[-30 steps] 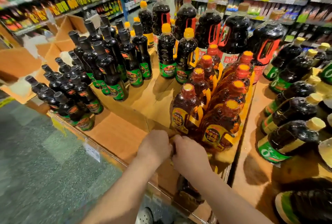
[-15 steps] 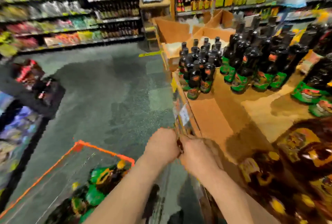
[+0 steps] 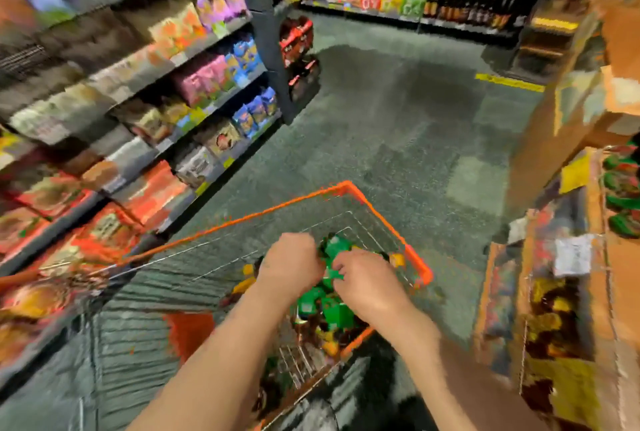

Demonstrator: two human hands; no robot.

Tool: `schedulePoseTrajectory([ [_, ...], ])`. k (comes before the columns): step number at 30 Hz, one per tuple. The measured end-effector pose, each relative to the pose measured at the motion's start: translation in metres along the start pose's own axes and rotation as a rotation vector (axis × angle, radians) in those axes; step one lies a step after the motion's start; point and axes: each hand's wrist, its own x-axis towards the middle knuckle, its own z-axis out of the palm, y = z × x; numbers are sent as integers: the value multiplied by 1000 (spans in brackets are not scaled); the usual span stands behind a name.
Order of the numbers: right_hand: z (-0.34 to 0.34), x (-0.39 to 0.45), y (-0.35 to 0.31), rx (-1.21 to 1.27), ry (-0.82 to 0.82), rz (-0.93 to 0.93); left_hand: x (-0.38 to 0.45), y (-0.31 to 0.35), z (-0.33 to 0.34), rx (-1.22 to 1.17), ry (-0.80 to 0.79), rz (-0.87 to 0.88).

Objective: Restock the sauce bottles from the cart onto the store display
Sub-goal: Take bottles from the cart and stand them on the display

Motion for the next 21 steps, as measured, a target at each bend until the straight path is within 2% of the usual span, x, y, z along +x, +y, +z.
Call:
schedulePoseTrajectory([
  [7,62,42,-60,-46,-142,-170,-12,-111,20,-84,8,-263],
  [13,122,92,-92,-182,-364,-337,-6,-150,63,-226,-13,-396],
  [21,229,168,-109,-348,-612,-423,36,-221,131,-203,-79,-535],
])
